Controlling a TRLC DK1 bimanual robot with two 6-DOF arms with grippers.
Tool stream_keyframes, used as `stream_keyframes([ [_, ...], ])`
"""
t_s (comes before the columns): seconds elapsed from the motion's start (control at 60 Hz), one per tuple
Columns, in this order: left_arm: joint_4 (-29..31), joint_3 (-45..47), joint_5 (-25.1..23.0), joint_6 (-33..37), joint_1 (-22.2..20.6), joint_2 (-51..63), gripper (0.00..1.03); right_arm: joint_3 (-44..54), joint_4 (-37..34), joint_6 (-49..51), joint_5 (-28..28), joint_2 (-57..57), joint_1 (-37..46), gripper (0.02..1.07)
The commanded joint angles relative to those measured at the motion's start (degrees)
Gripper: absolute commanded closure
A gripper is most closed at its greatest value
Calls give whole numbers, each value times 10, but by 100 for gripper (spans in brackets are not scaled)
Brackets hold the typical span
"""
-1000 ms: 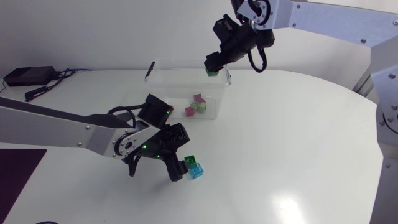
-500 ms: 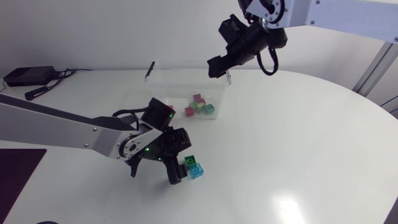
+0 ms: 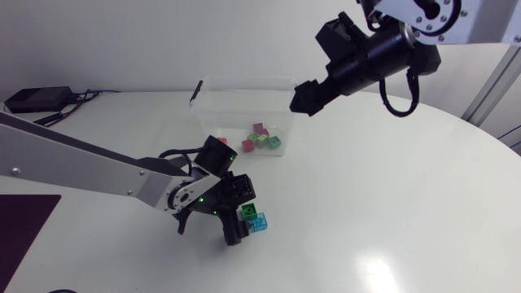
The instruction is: Place the duplo bricks in the container
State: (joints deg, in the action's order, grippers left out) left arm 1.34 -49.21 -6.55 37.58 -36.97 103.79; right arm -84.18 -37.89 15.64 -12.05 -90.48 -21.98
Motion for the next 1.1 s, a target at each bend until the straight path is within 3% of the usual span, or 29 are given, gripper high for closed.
stream_keyframes([
  [0.0,-6,-17,1,13,2,20,5,44,12,7,-3,20,-3,6],
  [0.167,-5,-34,1,13,1,30,5,84,19,8,-4,47,-5,6],
  [0.317,-4,-36,1,13,1,32,18,117,20,10,-5,82,-12,6],
  [0.383,-3,-34,2,12,2,32,35,133,20,10,-5,101,-18,6],
  [0.467,0,-35,0,10,7,32,64,152,20,10,-5,123,-23,6],
  [0.717,38,-38,-36,8,17,25,69,229,20,13,-4,181,-32,6],
  [1.083,118,-15,-70,17,35,-102,70,311,18,65,-4,210,-66,6],
])
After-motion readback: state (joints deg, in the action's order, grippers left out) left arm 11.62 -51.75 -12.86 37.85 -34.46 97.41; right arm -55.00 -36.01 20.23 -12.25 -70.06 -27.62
